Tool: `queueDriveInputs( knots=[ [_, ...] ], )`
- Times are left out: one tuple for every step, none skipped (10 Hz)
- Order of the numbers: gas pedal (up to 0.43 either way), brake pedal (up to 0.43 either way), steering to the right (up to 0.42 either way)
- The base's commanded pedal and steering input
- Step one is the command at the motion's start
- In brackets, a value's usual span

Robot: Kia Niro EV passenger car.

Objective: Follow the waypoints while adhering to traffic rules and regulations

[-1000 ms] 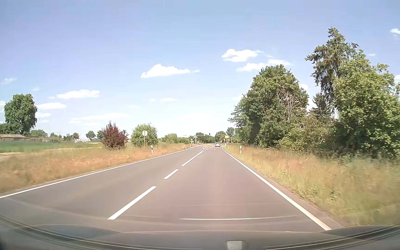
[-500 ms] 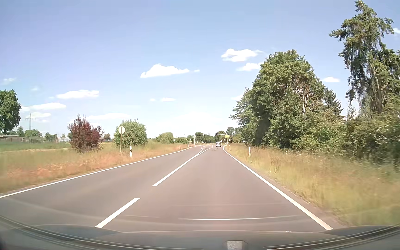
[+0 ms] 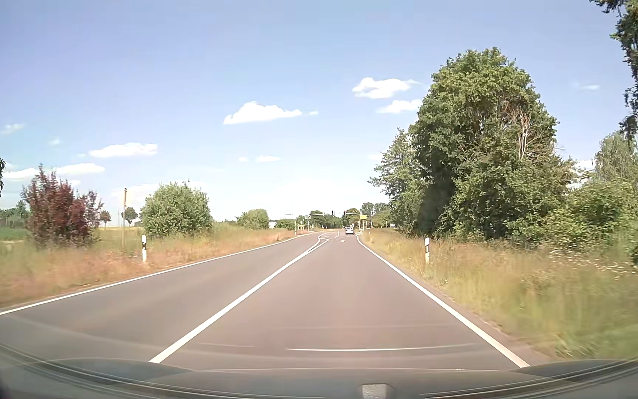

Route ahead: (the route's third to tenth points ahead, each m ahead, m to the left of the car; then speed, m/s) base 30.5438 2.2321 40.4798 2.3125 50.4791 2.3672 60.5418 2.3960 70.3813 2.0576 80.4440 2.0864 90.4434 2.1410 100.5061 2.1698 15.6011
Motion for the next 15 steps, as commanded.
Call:
queueDriveInputs(
  knots=[
    [0.000, 0.061, 0.000],
    [0.000, 0.067, 0.000],
    [0.000, 0.073, 0.000],
    [0.000, 0.079, 0.000],
    [0.000, 0.091, -0.001],
    [0.000, 0.104, -0.001],
    [0.000, 0.116, -0.001],
    [0.000, 0.116, -0.001],
    [0.000, 0.128, -0.001],
    [0.000, 0.128, -0.001],
    [0.000, 0.134, -0.002],
    [0.000, 0.134, -0.002],
    [0.000, 0.140, -0.002],
    [0.000, 0.140, -0.002],
    [0.000, 0.140, -0.002]
  ],
)
